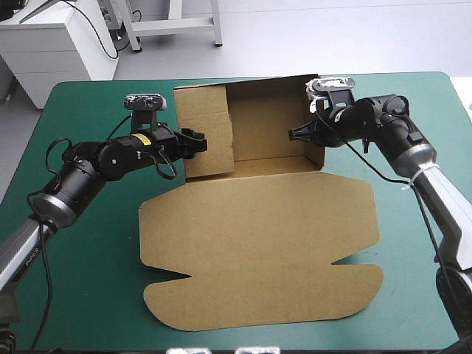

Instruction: Fold the box

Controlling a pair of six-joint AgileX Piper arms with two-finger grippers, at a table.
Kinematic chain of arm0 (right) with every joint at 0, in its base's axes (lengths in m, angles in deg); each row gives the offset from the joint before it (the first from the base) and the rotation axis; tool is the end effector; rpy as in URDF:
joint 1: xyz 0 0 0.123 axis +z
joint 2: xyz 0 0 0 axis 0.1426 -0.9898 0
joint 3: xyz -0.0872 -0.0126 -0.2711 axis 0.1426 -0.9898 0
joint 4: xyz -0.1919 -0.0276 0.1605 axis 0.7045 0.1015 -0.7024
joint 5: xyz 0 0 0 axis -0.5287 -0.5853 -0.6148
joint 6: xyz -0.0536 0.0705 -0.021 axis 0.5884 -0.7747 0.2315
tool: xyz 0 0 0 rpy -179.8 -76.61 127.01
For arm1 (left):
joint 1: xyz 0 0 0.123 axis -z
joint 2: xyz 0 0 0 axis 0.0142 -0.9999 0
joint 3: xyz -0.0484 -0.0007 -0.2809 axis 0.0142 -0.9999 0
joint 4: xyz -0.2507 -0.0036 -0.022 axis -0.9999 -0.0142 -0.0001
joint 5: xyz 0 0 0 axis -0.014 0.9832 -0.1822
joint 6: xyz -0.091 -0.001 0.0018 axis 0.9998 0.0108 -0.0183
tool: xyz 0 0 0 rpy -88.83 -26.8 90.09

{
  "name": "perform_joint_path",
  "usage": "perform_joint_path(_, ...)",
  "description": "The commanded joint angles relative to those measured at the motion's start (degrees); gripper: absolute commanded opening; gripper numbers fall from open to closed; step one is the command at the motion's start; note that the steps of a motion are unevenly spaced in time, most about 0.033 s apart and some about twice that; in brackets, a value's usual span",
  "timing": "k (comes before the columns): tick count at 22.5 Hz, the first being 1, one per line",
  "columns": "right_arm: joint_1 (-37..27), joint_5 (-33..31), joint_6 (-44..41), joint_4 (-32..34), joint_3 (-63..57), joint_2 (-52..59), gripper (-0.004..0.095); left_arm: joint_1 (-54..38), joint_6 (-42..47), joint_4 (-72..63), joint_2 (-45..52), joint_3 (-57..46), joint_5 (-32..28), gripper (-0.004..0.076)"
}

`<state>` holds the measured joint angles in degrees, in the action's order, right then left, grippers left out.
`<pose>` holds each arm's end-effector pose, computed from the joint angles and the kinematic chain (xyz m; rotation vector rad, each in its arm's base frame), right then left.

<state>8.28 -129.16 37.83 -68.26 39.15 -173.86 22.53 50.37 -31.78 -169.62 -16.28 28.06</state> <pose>0.3513 0.1146 0.3594 -0.2526 2.4166 0.3228 0.2945 -0.1347 0.3548 0.2059 2.1893 -0.5720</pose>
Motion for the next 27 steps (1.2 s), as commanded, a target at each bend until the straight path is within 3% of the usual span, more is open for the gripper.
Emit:
perform_joint_path(1, 1.2, 4.6, 0.5, -10.7, 1.9, 3.0, -0.0012, 0.2, 4.9, 2.3, 0.7, 1.7, -4.0, 0.0361)
perform_joint_path(3, 1.2, 5.3, 1.4, -12.4, 1.9, 3.0, -0.0013, 0.2, 5.3, 2.1, 0.7, 1.7, -4.5, 0.0275)
perform_joint_path(7, 1.2, 5.8, 3.0, -14.2, 1.9, 3.0, -0.0012, 0.2, 4.8, 3.0, 0.7, 1.7, -3.9, -0.0004)
perform_joint_path(15, 1.2, 6.2, 3.5, -13.9, 1.9, 3.0, -0.0014, 0.2, 3.9, 3.7, 0.7, 1.7, -3.7, -0.0008)
perform_joint_path(17, 1.2, 6.5, 3.5, -13.9, 1.9, 3.0, -0.0014, 0.2, 4.1, 10.0, 0.7, 1.7, -4.3, -0.0008)
perform_joint_path(20, 1.2, 7.0, 3.4, -15.5, 1.9, 3.0, -0.0014, -0.7, 13.1, 20.0, 0.6, 1.7, -4.8, -0.0008)
perform_joint_path(27, 1.2, 7.2, 3.5, -16.1, 1.9, 3.0, -0.0014, -0.9, 13.2, 14.8, 0.6, 1.7, -4.8, -0.0008)
